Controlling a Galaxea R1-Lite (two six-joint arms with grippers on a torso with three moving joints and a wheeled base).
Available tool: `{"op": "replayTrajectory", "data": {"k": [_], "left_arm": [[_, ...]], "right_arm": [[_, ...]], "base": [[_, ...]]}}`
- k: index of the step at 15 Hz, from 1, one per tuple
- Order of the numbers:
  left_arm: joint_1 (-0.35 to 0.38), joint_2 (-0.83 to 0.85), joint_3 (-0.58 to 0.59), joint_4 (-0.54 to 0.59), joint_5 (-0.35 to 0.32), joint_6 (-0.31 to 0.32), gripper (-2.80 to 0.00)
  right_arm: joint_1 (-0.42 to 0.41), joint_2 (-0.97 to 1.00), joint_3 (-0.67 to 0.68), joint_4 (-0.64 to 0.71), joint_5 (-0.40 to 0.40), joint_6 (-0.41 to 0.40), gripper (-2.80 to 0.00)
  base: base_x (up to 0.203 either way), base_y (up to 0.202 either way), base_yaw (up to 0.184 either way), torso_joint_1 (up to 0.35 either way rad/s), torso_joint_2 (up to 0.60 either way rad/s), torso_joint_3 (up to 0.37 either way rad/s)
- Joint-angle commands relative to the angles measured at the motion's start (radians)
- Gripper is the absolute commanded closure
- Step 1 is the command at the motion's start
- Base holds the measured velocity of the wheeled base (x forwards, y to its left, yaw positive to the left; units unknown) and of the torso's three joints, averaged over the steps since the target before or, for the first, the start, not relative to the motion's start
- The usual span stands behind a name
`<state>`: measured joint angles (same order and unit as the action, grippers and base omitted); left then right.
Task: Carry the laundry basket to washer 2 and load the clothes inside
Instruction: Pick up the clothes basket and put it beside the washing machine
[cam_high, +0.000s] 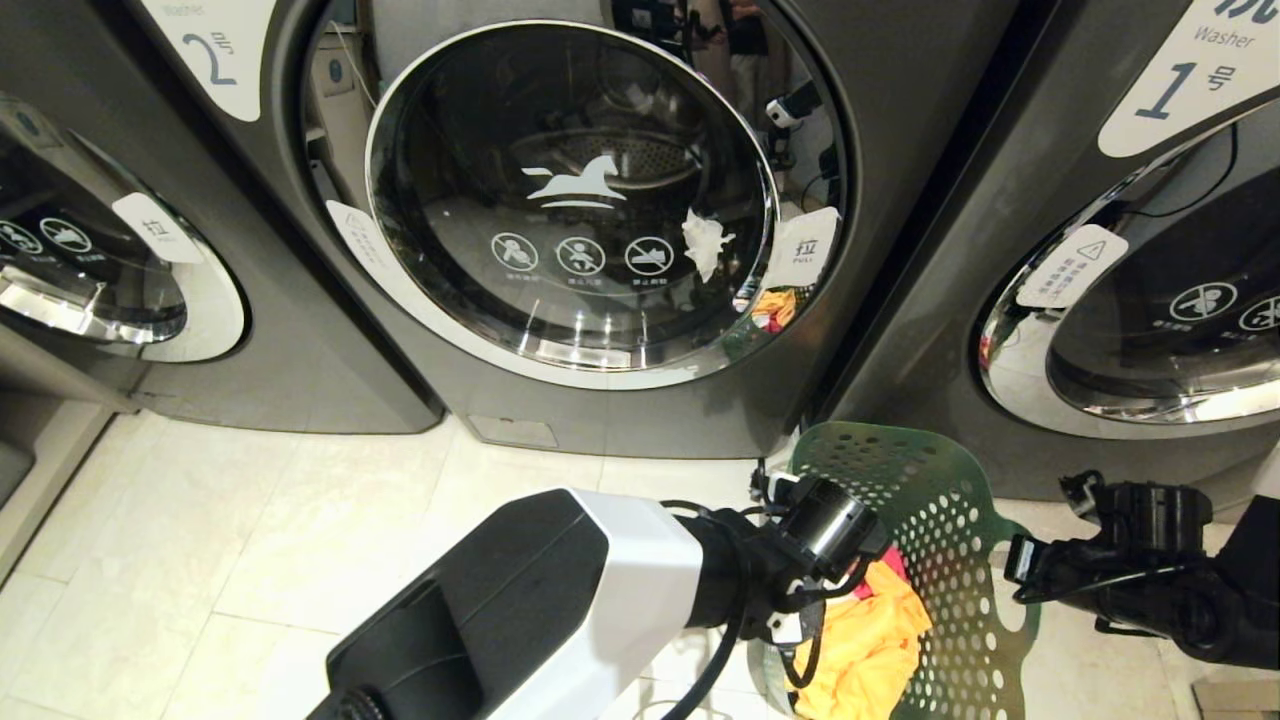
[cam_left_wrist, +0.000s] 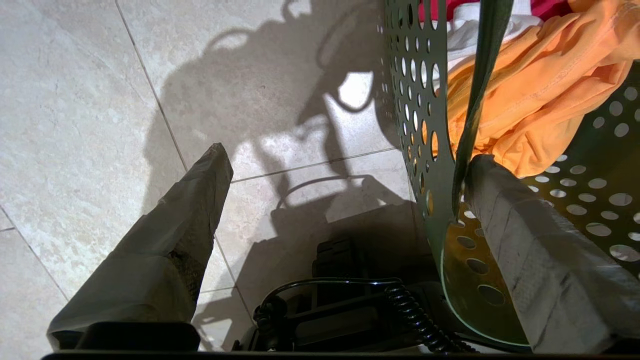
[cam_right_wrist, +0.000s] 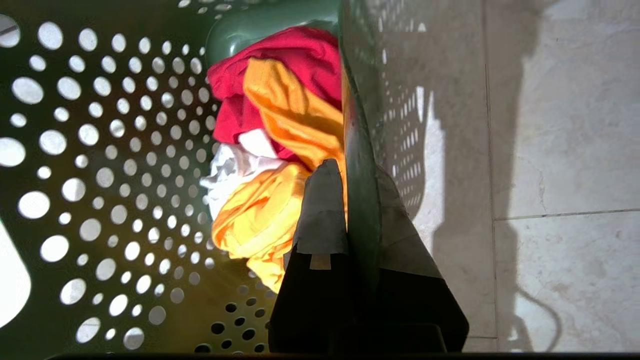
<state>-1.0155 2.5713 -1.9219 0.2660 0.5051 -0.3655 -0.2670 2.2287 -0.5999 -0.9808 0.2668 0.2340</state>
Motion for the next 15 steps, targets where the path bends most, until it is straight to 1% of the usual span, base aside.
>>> {"op": "replayTrajectory", "data": {"k": [1, 6, 10, 12, 14, 15], "left_arm": [[0.000, -0.006, 0.000, 0.001, 0.003, -0.003, -2.80], [-0.001, -0.008, 0.000, 0.001, 0.003, -0.003, -2.80], [-0.001, -0.009, 0.000, 0.001, 0.003, -0.003, -2.80], [-0.003, -0.008, 0.000, 0.001, 0.003, -0.003, -2.80], [-0.003, -0.006, 0.000, 0.001, 0.003, -0.003, -2.80], [-0.003, -0.006, 0.000, 0.001, 0.003, -0.003, -2.80]], "right_arm": [[-0.033, -0.006, -0.022, 0.005, 0.005, -0.015, 0.00], [-0.114, -0.004, -0.101, 0.093, 0.034, -0.076, 0.00], [-0.176, 0.003, -0.167, 0.168, 0.039, -0.127, 0.00], [-0.185, 0.012, -0.180, 0.188, 0.052, -0.159, 0.00], [-0.185, 0.030, -0.194, 0.213, 0.051, -0.224, 0.00], [-0.185, 0.043, -0.215, 0.253, 0.050, -0.255, 0.00]], "base": [[0.000, 0.000, 0.000, 0.000, 0.00, 0.000], [0.000, 0.000, 0.000, 0.000, 0.00, 0.000], [0.000, 0.000, 0.000, 0.000, 0.00, 0.000], [0.000, 0.000, 0.000, 0.000, 0.00, 0.000], [0.000, 0.000, 0.000, 0.000, 0.00, 0.000], [0.000, 0.000, 0.000, 0.000, 0.00, 0.000]]}}
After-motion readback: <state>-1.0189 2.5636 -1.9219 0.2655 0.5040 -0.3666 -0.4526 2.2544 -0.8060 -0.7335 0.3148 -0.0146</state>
